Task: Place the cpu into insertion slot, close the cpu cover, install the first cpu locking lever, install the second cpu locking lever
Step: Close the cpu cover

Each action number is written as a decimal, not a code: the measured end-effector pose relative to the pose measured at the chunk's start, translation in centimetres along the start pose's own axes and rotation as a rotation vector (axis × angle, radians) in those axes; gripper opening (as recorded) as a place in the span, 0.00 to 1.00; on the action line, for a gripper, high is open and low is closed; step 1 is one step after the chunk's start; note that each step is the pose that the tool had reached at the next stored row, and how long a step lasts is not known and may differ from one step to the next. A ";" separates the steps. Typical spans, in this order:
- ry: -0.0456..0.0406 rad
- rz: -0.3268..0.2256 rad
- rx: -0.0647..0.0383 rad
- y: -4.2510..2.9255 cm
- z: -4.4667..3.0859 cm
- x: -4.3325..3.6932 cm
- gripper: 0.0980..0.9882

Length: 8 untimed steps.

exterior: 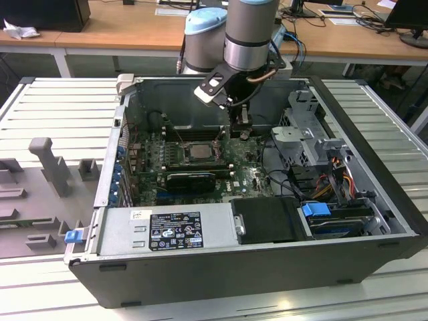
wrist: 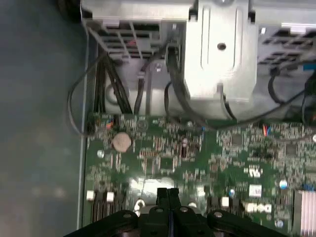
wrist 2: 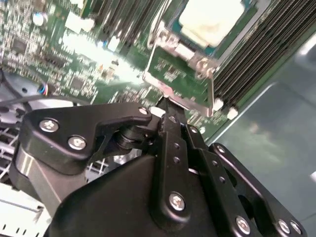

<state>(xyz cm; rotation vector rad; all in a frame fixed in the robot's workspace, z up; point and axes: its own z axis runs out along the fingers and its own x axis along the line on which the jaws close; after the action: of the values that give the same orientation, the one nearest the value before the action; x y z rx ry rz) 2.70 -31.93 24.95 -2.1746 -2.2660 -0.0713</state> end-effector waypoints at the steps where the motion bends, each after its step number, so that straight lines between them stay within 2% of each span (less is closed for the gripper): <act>1: 0.0000 0.000 0.000 -0.37 -0.01 0.01 0.01; 3: 0.0000 -0.001 0.000 -1.26 -0.04 0.05 0.01; 5: 0.0003 -0.002 0.000 -2.91 -0.04 0.12 0.01; 6: 0.0002 -0.003 0.000 -3.48 0.00 0.15 0.01; 8: 0.0002 -0.004 0.000 -4.06 0.35 0.16 0.01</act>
<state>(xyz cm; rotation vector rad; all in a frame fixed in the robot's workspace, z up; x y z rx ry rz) -1.35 -31.93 24.47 -2.1706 -2.2697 -0.0715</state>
